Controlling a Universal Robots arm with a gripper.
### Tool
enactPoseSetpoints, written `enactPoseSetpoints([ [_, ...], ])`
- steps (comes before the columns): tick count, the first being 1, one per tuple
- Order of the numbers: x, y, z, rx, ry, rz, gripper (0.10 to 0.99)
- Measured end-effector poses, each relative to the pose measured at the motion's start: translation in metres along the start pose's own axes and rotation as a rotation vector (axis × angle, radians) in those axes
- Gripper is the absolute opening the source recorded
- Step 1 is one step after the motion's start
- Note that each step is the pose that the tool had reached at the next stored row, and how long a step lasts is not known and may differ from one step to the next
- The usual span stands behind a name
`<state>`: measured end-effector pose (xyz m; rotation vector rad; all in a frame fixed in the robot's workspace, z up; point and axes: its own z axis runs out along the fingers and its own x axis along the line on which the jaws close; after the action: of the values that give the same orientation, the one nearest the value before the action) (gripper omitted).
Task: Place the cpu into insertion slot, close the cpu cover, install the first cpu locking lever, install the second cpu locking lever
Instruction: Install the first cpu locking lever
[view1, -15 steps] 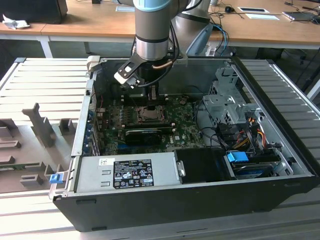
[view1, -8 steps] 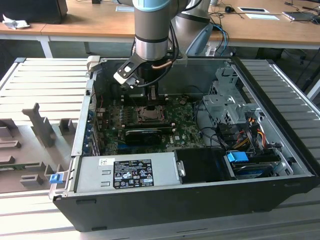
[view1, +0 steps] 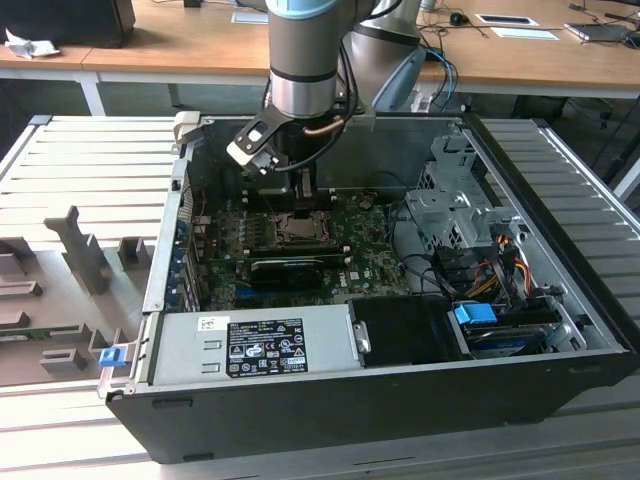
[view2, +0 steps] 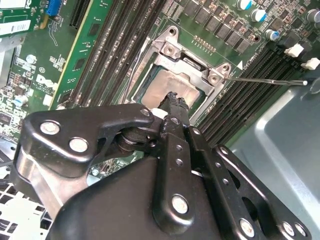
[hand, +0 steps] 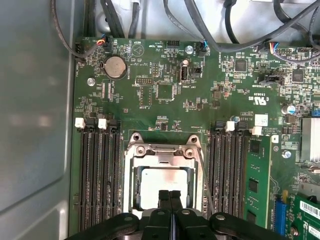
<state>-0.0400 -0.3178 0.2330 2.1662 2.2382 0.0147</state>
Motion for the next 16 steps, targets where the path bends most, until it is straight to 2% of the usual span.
enactPoseSetpoints([
  [6,0.0000,0.0001,-0.0052,0.000,-0.0023,0.000,0.106],
  [12,-0.0002,0.0001,-0.0193,0.000,-0.0046,0.000,0.106],
  [14,-0.0003,0.0003,-0.0285,0.000,-0.0046,0.000,0.106],
  [16,-0.0004,0.0004,-0.0343,0.000,-0.0046,0.000,0.106],
])
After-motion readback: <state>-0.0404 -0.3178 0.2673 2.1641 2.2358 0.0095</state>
